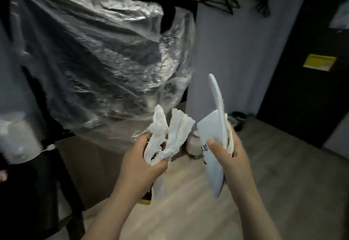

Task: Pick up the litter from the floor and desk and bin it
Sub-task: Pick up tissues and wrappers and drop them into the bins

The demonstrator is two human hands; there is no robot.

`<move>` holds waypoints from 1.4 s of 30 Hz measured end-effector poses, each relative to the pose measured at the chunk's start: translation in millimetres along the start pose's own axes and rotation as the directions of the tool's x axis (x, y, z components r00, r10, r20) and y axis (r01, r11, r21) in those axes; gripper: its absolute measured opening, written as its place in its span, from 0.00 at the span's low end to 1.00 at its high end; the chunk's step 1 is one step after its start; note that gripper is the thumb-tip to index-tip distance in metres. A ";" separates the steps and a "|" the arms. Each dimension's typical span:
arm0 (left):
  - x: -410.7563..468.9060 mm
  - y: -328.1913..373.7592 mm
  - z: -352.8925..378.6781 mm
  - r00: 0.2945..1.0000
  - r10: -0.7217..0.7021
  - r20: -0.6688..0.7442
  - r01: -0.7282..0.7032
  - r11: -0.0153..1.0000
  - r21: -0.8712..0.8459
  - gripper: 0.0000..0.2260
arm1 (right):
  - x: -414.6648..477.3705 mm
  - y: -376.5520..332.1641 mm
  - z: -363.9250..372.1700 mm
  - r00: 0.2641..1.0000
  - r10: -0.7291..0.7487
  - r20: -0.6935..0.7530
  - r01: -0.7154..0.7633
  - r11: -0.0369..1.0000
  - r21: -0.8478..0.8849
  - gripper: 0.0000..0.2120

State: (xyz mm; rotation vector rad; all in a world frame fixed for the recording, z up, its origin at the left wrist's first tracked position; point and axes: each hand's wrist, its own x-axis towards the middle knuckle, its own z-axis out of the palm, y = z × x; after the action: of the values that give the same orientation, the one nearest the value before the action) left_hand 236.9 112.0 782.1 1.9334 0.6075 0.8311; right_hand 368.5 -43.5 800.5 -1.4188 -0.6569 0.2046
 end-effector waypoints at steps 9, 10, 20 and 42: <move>75.2 10.6 174.7 0.945 0.068 0.321 -0.048 0.996 -0.069 0.18 | 47.0 41.9 -135.6 0.948 0.014 -0.319 -0.066 0.986 -0.152 0.37; 87.6 8.2 190.1 0.938 0.074 0.339 -0.050 0.996 -0.079 0.18 | 58.7 48.2 -144.6 0.942 0.011 -0.336 -0.073 0.982 -0.172 0.37; 256.9 -25.7 310.9 0.902 0.057 0.429 -0.054 0.998 -0.019 0.17 | 224.1 107.6 -213.0 0.901 0.080 -0.427 -0.182 0.962 -0.204 0.37; 519.0 -23.2 624.3 0.915 -0.012 0.404 -0.051 0.988 0.144 0.17 | 551.0 244.4 -455.8 0.835 0.274 -0.476 -0.336 0.940 -0.048 0.35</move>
State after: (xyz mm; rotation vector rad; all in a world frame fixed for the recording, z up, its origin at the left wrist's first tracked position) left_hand 1044.3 139.0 698.7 2.1719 0.4077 0.3810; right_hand 1117.8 -108.4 727.1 -1.6223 -0.0412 0.0656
